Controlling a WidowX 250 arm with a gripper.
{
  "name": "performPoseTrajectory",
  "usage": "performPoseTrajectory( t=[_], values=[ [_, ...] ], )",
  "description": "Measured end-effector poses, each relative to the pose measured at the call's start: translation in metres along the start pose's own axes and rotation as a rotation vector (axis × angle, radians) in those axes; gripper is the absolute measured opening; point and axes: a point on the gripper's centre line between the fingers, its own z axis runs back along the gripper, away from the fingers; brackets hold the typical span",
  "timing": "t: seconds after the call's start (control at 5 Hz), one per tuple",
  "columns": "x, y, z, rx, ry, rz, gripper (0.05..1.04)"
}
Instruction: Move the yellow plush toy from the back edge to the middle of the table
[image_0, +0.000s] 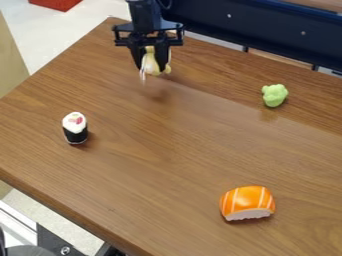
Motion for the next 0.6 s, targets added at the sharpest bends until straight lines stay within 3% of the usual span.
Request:
performPoseTrajectory(
  t=[0.6],
  values=[
    [-0.040, -0.033, 0.000, 0.025, 0.019, -0.140, 0.401]
  ],
)
